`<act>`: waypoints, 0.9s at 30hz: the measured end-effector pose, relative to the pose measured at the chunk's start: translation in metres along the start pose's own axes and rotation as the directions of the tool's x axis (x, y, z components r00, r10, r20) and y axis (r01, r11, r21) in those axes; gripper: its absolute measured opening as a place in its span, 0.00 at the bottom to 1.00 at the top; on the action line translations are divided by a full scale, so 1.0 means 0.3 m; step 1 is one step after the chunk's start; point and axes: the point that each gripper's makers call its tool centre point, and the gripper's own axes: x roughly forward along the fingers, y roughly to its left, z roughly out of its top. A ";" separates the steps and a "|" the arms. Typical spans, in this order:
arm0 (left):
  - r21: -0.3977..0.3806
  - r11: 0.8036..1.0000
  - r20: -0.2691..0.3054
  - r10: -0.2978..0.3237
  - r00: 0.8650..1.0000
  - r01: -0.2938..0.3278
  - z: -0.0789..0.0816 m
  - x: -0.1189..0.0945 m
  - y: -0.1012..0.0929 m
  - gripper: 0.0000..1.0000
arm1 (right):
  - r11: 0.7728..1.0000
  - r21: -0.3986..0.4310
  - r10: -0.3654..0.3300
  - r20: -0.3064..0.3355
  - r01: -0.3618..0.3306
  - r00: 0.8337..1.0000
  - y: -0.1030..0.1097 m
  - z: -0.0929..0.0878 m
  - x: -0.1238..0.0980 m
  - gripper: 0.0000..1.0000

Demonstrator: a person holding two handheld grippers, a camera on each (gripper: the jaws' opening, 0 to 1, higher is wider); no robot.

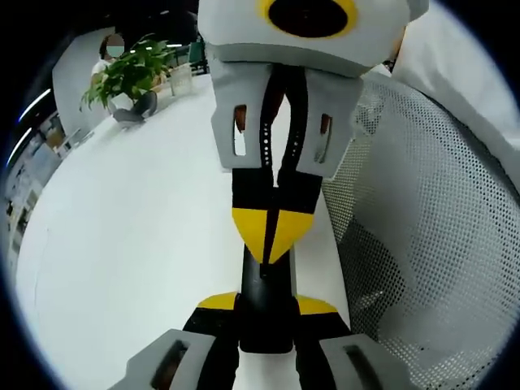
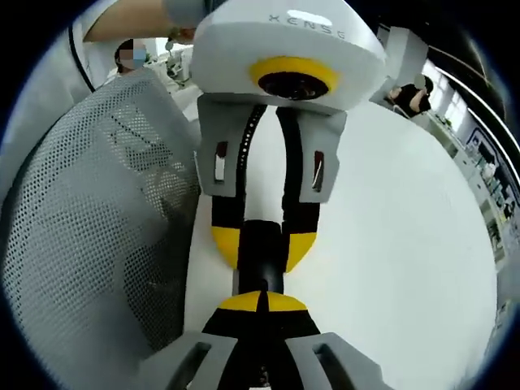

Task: Press the specified remote control buttons in sequence, fully releasing each button before pressing the next.

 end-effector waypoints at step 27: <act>-0.015 1.000 0.003 0.008 1.000 -0.007 0.000 0.001 0.003 0.23 | 0.999 0.050 -0.014 0.033 0.012 0.999 -0.007 0.005 0.000 0.00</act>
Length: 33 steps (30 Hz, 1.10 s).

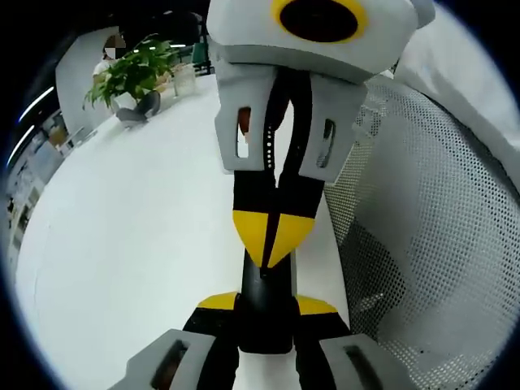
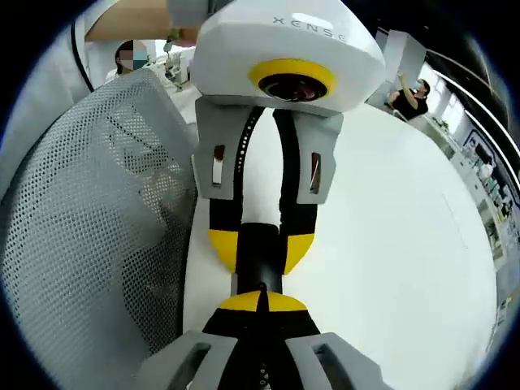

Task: Press the specified remote control buttons in sequence, fully releasing each button before pressing the next.

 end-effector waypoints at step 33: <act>-0.006 1.000 -0.014 0.031 0.999 -0.031 0.000 0.003 -0.003 0.22 | 0.995 0.060 -0.075 -0.088 0.080 0.993 -0.005 0.009 0.017 0.00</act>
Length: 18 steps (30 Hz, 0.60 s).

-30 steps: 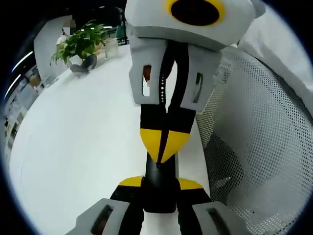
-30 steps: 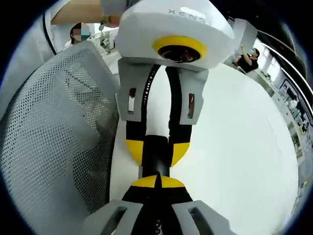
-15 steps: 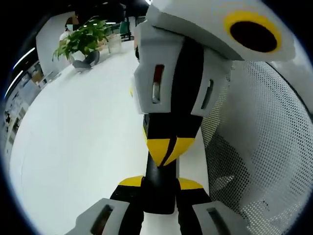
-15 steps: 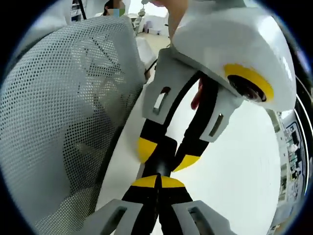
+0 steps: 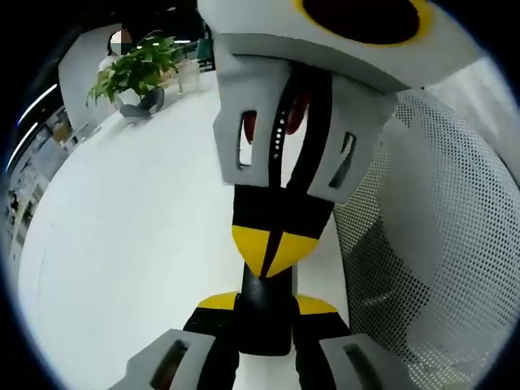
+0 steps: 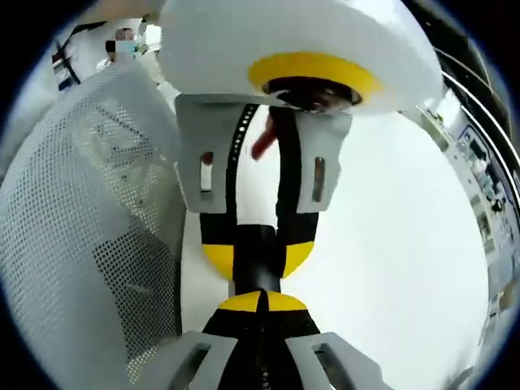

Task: Press the specified remote control buttons in sequence, fully releasing each button before pressing the next.

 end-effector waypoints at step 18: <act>-0.027 0.999 0.054 0.019 0.998 -0.018 0.002 -0.007 0.000 0.23 | 0.990 0.119 -0.087 0.090 0.076 0.992 -0.003 0.005 -0.009 0.00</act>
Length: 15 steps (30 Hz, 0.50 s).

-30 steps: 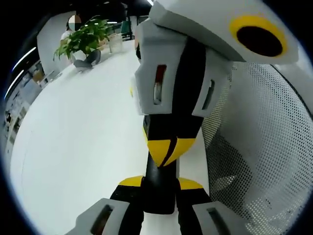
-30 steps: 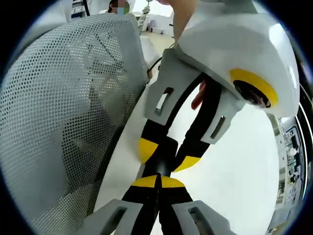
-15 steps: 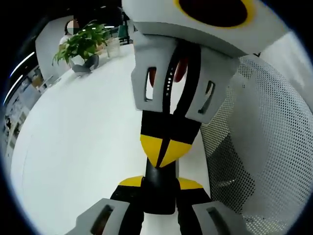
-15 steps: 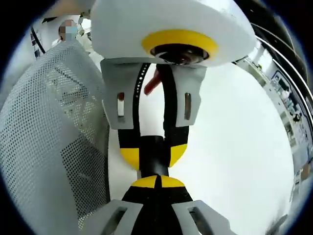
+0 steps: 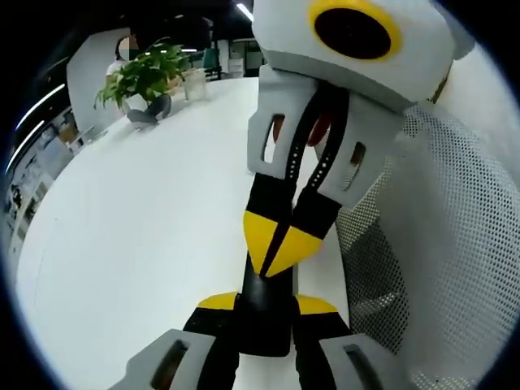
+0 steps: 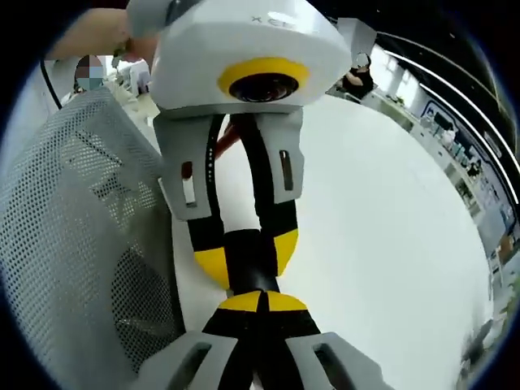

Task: Press the specified remote control buttons in sequence, fully releasing each button before pressing the next.

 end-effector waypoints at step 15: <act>0.006 1.000 -0.101 0.011 0.995 -0.010 0.004 0.013 -0.001 0.23 | 0.990 -0.027 0.137 0.041 -0.136 0.990 0.010 -0.059 -0.028 0.21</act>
